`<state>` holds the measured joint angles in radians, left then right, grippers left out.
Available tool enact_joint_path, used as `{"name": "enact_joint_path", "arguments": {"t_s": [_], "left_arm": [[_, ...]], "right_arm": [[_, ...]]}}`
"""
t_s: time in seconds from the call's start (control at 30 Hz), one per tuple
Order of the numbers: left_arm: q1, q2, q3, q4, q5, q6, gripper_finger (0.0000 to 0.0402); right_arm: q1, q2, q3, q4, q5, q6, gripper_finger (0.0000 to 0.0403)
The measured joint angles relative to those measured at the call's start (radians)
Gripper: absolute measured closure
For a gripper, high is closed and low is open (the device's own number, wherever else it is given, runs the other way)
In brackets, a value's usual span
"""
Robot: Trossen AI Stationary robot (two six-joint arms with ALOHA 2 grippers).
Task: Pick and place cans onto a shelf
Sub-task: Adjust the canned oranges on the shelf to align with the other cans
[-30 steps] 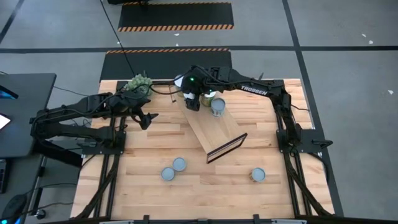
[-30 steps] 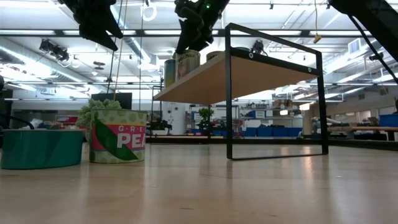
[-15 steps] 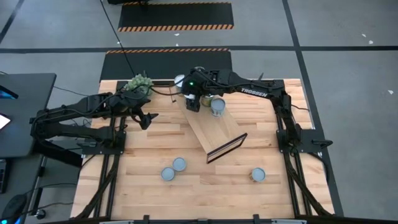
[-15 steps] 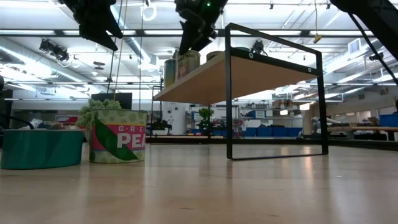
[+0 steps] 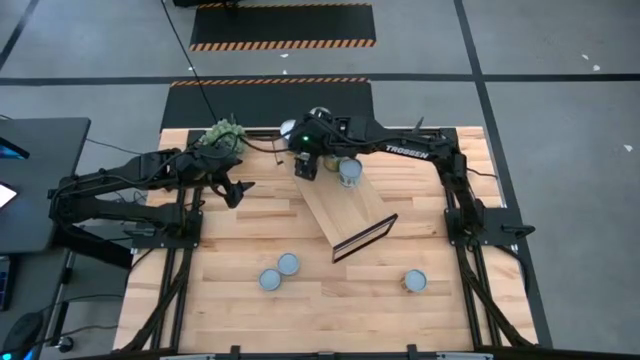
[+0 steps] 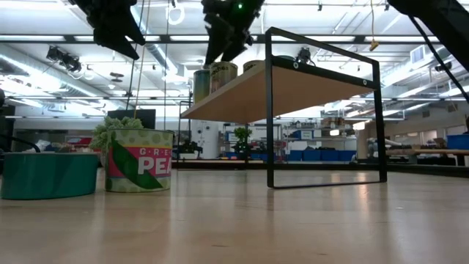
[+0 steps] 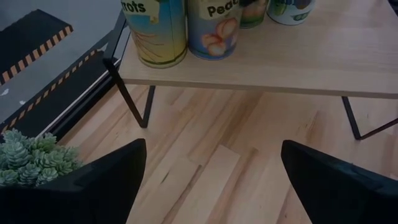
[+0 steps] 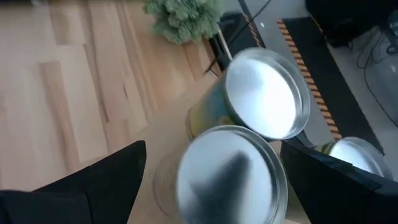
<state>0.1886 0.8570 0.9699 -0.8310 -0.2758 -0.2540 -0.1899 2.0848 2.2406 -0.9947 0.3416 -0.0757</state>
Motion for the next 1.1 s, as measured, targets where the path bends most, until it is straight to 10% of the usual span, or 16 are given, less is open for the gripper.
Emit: {"name": "enact_joint_path", "arguments": {"t_s": [1.1], "left_arm": [[0.0, 0.0, 0.0, -0.012, 0.0, 0.007, 0.0024]], "right_arm": [[-0.055, -0.178, -0.058, -0.422, -0.071, -0.082, 0.0046]]}}
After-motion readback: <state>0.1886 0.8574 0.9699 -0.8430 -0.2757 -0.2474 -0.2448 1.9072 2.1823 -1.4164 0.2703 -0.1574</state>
